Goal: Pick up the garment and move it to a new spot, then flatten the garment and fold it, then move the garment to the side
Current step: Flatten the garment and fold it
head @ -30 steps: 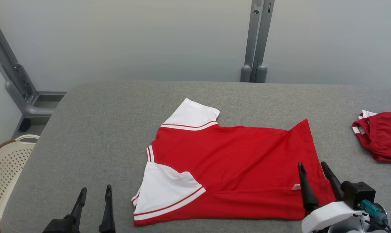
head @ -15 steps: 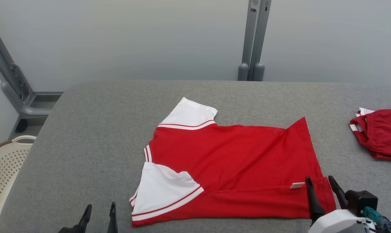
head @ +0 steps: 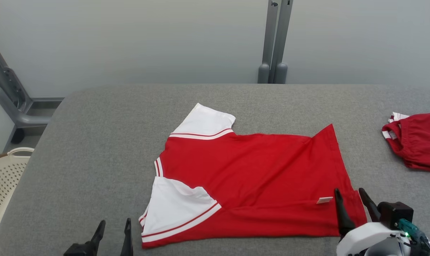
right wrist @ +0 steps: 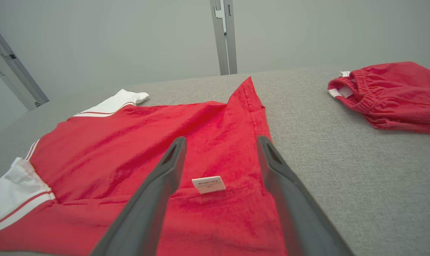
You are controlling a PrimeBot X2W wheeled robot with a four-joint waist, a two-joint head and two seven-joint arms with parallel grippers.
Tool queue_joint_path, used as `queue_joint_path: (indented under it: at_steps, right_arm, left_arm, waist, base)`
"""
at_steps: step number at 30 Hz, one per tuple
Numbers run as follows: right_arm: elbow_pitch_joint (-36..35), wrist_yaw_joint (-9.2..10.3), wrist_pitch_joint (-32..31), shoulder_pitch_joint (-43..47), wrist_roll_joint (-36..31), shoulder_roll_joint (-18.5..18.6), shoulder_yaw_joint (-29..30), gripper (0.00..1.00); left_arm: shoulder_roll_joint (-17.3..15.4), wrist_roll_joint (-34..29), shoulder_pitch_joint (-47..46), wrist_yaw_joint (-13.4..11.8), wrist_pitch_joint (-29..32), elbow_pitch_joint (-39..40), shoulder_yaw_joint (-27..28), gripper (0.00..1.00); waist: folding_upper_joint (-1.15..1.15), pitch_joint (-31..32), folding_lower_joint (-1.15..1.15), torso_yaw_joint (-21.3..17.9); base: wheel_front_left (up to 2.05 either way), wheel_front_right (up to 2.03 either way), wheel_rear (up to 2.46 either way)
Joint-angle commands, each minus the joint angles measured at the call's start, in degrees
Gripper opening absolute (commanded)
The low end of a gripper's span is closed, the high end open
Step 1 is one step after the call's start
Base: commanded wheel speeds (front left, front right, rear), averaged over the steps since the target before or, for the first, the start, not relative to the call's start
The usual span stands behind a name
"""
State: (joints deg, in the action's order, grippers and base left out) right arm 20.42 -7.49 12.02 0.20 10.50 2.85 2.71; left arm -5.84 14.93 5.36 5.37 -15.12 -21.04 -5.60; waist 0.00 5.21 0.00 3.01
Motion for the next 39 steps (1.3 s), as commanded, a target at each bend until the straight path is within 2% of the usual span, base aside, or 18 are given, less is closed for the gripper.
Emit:
queue_joint_path:
  at_steps: [1, 8, 9, 12, 18, 23, 31, 39]
  right_arm:
    - [-0.3, 0.02, -1.2, -1.4, -0.1, 0.1, 0.0, 1.00]
    - [-2.3, 0.02, -15.8, -7.8, -6.0, 0.1, 0.1, 1.00]
    - [-2.3, 0.02, -15.8, -7.8, -6.0, 0.1, 0.1, 1.00]
    - [-4.1, 0.03, -23.8, -12.0, -7.0, 0.3, -0.8, 1.00]
    - [-6.9, 0.04, -40.0, -22.9, -5.4, 3.2, -4.9, 1.00]
    - [-7.1, 0.04, -49.7, -31.3, -4.3, 5.4, -8.1, 1.00]
    - [-8.6, 0.03, -55.6, -40.6, -2.8, 7.1, -12.0, 1.00]
    - [-10.2, 0.04, -55.4, -44.3, -1.8, 7.4, -13.3, 1.00]
  left_arm:
    - [-0.4, 0.1, -1.7, 0.4, 0.5, -0.5, -0.4, 1.00]
    - [-2.8, 0.1, -10.4, 1.4, 6.3, -1.8, -3.4, 1.00]
    - [-2.8, 0.1, -10.4, 1.4, 6.3, -1.8, -3.4, 1.00]
    - [-3.9, 0.5, -16.1, 1.7, 10.5, -2.8, -5.2, 1.00]
    - [-6.3, 1.2, -29.5, 2.0, 17.9, -6.1, -8.9, 1.00]
    - [-8.8, 2.3, -40.9, 2.1, 22.5, -10.5, -13.1, 1.00]
    - [-11.6, 2.8, -55.9, 2.1, 26.1, -18.0, -17.7, 1.00]
    - [-13.5, 3.9, -66.5, 2.1, 28.6, -25.1, -22.6, 1.00]
  waist:
    - [0.00, -0.5, 0.00, -0.4]
    - [0.00, -3.3, 0.00, -2.1]
    - [0.00, -3.3, 0.00, -2.1]
    - [0.00, -5.7, 0.00, -3.2]
    - [0.00, -13.3, 0.00, -6.4]
    - [0.00, -19.2, 0.00, -9.6]
    - [0.00, -27.3, 0.00, -14.4]
    - [0.00, -33.1, 0.00, -17.3]
  base:
    - [0.00, 0.00, 0.00]
    - [0.00, 0.00, 0.00]
    - [0.00, 0.00, 0.00]
    - [0.00, 0.00, 0.00]
    - [0.00, 0.00, 0.00]
    - [0.00, 0.00, 0.00]
    - [0.00, 0.00, 0.00]
    - [0.00, 0.00, 0.00]
